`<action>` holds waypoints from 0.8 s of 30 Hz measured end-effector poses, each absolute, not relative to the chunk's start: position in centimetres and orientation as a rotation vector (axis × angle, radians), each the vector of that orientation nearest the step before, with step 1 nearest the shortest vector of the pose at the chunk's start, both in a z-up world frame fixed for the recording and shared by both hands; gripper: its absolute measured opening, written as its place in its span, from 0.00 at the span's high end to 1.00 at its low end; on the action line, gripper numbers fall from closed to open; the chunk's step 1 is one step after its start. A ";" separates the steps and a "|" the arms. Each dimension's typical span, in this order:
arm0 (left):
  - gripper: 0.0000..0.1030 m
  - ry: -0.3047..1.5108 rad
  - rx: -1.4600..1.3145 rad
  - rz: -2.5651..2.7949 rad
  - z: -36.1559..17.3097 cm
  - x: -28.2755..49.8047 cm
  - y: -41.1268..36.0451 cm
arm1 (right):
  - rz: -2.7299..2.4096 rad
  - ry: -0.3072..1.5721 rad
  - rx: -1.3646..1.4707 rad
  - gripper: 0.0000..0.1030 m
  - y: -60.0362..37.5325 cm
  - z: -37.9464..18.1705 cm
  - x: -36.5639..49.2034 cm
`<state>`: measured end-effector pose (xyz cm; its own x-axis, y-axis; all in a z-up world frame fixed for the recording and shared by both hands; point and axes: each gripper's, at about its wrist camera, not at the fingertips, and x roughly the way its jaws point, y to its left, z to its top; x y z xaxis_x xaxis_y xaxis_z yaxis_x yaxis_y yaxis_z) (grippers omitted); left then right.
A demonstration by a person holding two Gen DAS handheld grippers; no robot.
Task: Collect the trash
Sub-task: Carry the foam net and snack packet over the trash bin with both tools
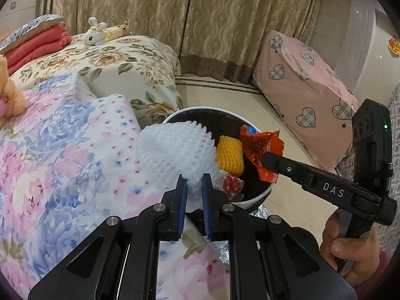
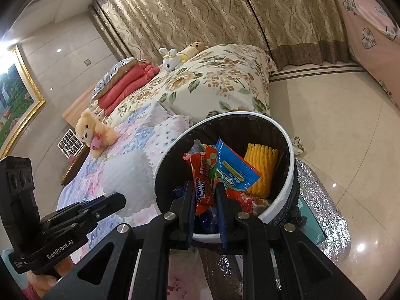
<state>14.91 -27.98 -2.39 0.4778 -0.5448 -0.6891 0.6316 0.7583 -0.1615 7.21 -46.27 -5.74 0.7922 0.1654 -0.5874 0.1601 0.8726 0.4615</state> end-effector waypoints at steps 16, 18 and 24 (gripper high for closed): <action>0.89 0.816 0.134 -0.729 -2.5 15.8 -30.4 | -0.005 0.675 0.526 0.82 -48.0 -5.6 8.3; 0.89 0.819 0.137 -0.728 -2.7 15.9 -30.8 | -0.007 0.677 0.528 0.82 -48.1 -5.6 8.4; 0.89 0.821 0.148 -0.725 -2.7 16.2 -31.6 | -0.007 0.685 0.531 0.82 -48.6 -5.6 8.8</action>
